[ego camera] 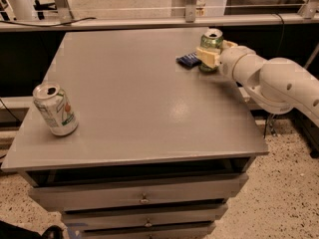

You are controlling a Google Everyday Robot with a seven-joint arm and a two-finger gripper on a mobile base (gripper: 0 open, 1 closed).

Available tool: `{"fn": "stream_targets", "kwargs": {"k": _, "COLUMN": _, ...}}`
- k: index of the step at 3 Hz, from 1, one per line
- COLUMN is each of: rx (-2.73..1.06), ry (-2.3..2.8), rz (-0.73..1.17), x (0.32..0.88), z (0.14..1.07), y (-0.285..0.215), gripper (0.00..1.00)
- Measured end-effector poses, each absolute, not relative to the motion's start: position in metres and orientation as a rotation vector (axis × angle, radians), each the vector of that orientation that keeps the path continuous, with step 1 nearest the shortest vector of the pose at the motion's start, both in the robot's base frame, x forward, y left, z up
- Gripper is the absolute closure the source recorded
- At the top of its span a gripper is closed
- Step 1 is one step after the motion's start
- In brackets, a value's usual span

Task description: Move green can near rxbar blueberry

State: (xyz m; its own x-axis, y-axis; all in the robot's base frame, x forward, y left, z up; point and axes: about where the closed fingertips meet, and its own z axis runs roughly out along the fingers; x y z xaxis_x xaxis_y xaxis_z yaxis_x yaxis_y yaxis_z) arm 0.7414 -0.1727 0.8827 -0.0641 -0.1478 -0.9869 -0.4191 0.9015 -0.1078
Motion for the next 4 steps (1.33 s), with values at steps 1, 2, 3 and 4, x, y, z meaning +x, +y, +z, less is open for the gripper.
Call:
{"fn": "stream_targets", "kwargs": {"k": 1, "rx": -0.445, "ry": 1.637, "rz": 0.234, "x": 0.741, "z": 0.883, "y": -0.173, "gripper": 0.12}}
{"fn": "stream_targets", "kwargs": {"k": 2, "rx": -0.448, "ry": 1.639, "rz": 0.224, "x": 0.737, "z": 0.886, "y": -0.186, "gripper": 0.00}}
{"fn": "stream_targets", "kwargs": {"k": 3, "rx": -0.455, "ry": 1.633, "rz": 0.231, "x": 0.726, "z": 0.893, "y": -0.202, "gripper": 0.00}}
{"fn": "stream_targets", "kwargs": {"k": 4, "rx": -0.465, "ry": 1.611, "rz": 0.245, "x": 0.708, "z": 0.906, "y": -0.227, "gripper": 0.00}}
